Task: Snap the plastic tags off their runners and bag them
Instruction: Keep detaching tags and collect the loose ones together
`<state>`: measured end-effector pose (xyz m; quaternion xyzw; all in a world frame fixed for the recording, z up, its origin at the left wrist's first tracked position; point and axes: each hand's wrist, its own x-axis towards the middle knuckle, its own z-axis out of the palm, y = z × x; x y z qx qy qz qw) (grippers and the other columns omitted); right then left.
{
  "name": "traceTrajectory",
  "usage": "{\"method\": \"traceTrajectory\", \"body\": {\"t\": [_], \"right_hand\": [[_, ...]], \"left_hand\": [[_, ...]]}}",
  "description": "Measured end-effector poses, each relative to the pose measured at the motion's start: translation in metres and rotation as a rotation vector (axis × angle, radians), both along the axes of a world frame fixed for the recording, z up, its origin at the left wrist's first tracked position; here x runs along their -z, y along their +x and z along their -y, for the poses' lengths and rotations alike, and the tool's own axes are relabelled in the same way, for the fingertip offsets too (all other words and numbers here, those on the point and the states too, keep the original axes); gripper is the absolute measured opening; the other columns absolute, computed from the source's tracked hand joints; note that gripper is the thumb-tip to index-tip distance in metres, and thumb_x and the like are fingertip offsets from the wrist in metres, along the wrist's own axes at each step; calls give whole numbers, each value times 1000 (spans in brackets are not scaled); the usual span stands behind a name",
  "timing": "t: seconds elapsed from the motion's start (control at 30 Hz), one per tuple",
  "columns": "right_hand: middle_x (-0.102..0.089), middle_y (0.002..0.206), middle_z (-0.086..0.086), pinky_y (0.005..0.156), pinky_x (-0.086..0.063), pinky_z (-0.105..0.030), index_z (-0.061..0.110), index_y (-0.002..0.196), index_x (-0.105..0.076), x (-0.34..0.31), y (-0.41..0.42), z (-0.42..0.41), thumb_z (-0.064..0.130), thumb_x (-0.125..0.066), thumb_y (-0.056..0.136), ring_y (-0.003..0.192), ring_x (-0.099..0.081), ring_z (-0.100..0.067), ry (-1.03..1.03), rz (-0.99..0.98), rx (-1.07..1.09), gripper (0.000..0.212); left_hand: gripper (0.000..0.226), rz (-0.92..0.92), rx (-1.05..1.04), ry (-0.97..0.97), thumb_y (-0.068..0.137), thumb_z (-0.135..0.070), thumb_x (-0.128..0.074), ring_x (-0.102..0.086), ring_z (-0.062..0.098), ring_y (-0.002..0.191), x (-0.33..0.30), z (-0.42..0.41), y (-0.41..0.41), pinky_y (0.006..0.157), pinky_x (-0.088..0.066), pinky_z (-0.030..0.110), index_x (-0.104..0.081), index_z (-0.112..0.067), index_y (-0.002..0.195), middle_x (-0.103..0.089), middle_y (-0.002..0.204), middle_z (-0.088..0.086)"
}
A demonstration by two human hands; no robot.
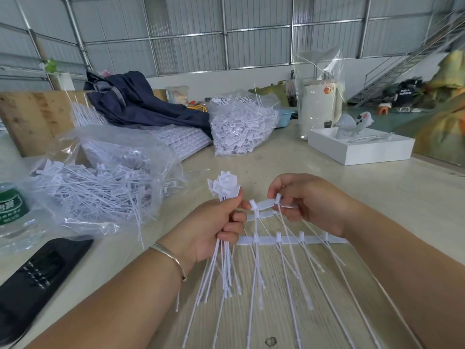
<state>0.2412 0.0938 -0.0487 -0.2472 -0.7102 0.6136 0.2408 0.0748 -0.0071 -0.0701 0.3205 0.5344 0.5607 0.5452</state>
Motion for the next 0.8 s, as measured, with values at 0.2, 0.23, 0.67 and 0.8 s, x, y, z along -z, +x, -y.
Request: {"method": "traceTrajectory", "body": {"t": [0.2,0.23,0.67,0.8], "right_hand": [[-56,54,-1,47,-32,-20,3,91,-58,1,3,-2,-14,-49,84,57,-39,-18,19,-57,-25,21],[-58,55,-2,47,-34,-20,4,93,-58,1,2,-2,-14,-52,84,58,-41,-19,23,-61,-22,21],[-67,70,-9,49,-42,-18,12,84,-75,4,7,-15,-3,-64,83,49,-48,-11,-104,-241,61,18],[-68,71,-9,49,-43,-18,11,88,-74,5,7,-15,3,-69,76,49,-49,-10,-115,-232,33,14]], "left_hand": [[31,-92,33,29,67,-30,-80,-18,4,41,0,1,-2,32,-16,14,-49,-22,65,-23,59,-7],[33,-91,25,42,66,-27,-80,-17,4,41,0,0,-2,32,-16,14,-47,-23,65,-22,58,-8],[24,146,87,79,72,-31,-74,-24,2,35,-5,2,-7,29,-17,13,-54,-18,67,-40,60,-6],[21,192,117,140,76,-30,-71,-26,3,36,-7,3,-7,29,-19,12,-57,-18,65,-43,61,-6]]}}
